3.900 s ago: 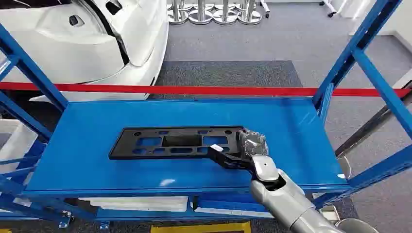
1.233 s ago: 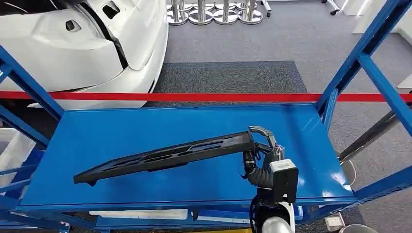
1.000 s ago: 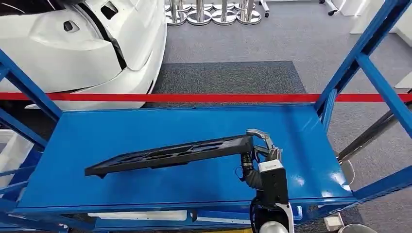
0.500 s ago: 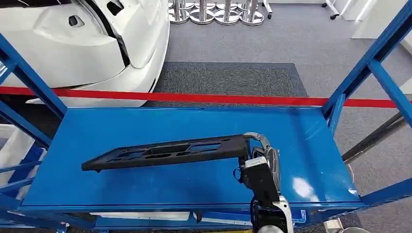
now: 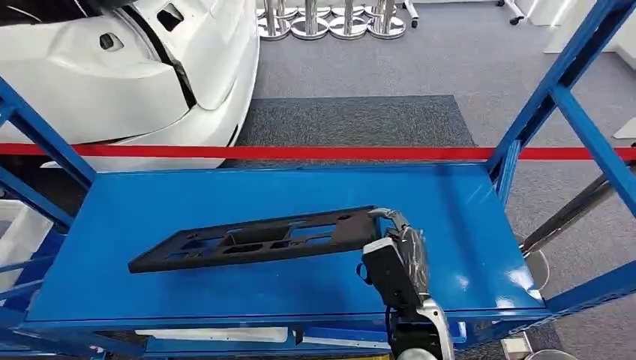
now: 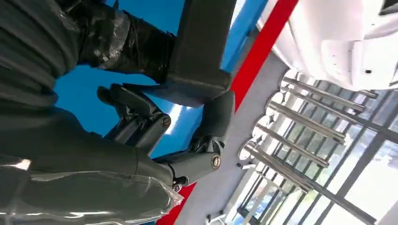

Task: Take the parts from the cabinet and place them on the table.

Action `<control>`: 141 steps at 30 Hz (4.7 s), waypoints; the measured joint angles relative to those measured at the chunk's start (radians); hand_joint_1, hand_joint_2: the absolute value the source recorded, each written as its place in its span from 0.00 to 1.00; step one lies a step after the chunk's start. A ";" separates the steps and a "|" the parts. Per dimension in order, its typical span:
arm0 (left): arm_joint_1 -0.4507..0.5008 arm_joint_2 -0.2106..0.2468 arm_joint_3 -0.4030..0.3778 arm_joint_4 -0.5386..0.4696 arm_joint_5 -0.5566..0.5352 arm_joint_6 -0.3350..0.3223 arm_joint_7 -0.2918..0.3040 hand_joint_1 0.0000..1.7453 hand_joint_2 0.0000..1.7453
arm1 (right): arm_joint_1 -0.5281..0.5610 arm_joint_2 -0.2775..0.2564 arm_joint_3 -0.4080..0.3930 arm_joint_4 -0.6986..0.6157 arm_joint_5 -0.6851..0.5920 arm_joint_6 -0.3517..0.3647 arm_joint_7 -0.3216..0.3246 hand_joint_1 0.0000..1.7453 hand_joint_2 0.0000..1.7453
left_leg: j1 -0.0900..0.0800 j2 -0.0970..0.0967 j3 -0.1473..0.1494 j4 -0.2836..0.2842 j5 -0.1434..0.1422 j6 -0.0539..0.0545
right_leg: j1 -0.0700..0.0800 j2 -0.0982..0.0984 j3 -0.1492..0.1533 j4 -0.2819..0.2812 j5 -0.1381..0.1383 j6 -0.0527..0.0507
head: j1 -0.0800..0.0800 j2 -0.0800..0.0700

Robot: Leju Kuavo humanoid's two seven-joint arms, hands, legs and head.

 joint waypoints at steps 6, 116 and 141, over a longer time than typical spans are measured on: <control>-0.002 0.000 -0.002 0.000 0.002 -0.006 0.008 0.00 1.00 | -0.040 -0.019 0.006 0.003 0.045 0.165 0.159 1.00 1.00 | 0.002 0.000 0.031 -0.077 0.011 0.028 | 0.002 0.003 -0.008 0.012 -0.011 0.034 | 0.002 0.000; -0.006 0.006 -0.132 0.000 0.034 0.052 -0.087 0.00 1.00 | -0.225 -0.124 0.038 -0.140 0.150 0.578 0.344 1.00 1.00 | -0.007 -0.001 -0.070 0.127 -0.103 -0.009 | -0.007 -0.004 -0.027 0.008 0.012 0.000 | -0.004 0.000; -0.002 0.010 -0.154 0.002 0.032 0.032 -0.059 0.00 1.00 | -0.135 -0.239 0.080 -0.066 0.091 0.925 0.403 1.00 1.00 | -0.010 -0.005 0.031 -0.073 0.014 0.015 | 0.002 -0.003 0.018 0.000 -0.033 0.024 | -0.002 0.000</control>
